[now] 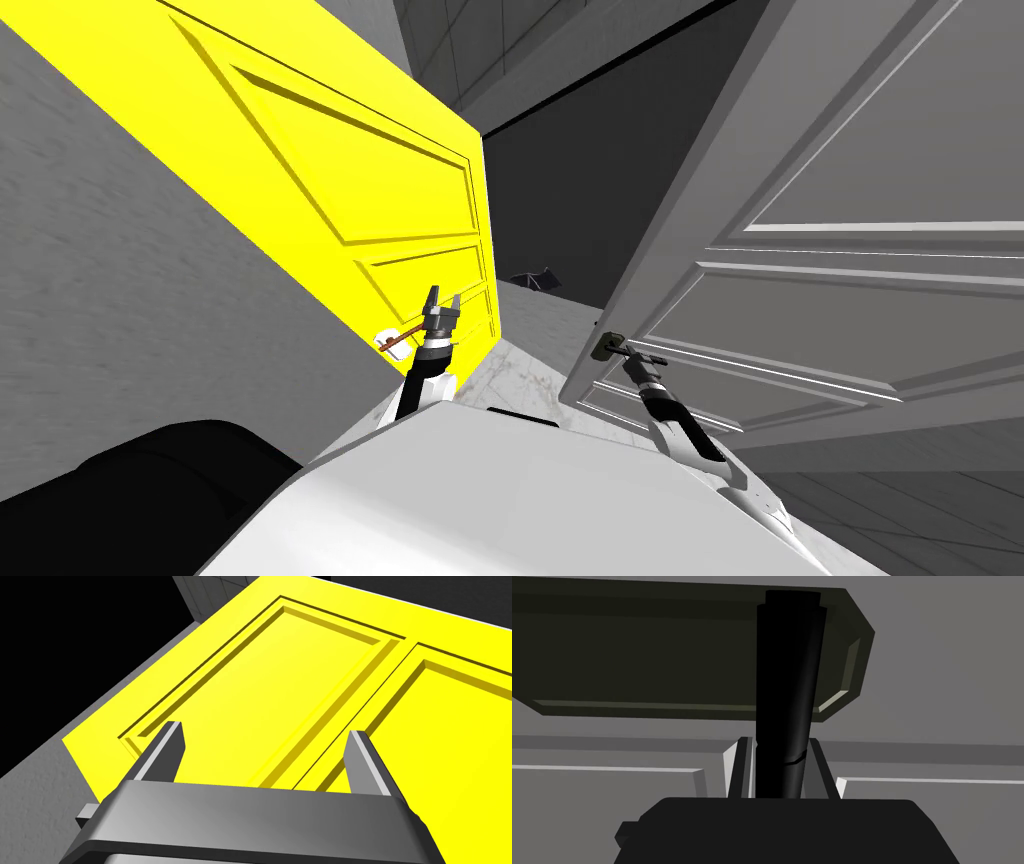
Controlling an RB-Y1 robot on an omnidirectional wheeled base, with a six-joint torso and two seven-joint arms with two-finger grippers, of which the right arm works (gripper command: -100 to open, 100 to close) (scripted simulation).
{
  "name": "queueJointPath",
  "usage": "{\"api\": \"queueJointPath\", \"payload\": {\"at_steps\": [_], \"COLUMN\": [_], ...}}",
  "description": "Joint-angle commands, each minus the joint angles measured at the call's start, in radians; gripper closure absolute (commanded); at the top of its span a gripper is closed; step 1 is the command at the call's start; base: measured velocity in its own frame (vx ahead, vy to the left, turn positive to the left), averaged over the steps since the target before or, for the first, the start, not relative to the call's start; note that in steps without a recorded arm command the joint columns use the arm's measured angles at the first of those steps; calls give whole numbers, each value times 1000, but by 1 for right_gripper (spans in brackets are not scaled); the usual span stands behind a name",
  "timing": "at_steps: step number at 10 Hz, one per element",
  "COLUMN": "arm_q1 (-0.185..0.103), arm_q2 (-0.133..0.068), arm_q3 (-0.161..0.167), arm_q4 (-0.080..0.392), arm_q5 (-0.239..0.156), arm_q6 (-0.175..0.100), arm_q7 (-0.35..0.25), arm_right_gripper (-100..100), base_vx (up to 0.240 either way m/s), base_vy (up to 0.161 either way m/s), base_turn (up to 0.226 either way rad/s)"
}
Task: Pull the door open
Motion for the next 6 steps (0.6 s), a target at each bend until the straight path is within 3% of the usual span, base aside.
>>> {"api": "queueJointPath", "payload": {"at_steps": [1, 5, 6], "arm_q1": [20, 73, 66], "arm_q2": [-18, -75, -66], "arm_q3": [15, 56, 52], "arm_q4": [-9, -39, -36], "arm_q5": [-3, -15, -13], "arm_q6": [-17, -67, -59], "arm_q7": [-13, -51, -45], "arm_right_gripper": [100, 100, 100], "base_vx": [-211, -241, -114], "base_vy": [-42, -78, -30], "base_turn": [131, 150, 37]}}
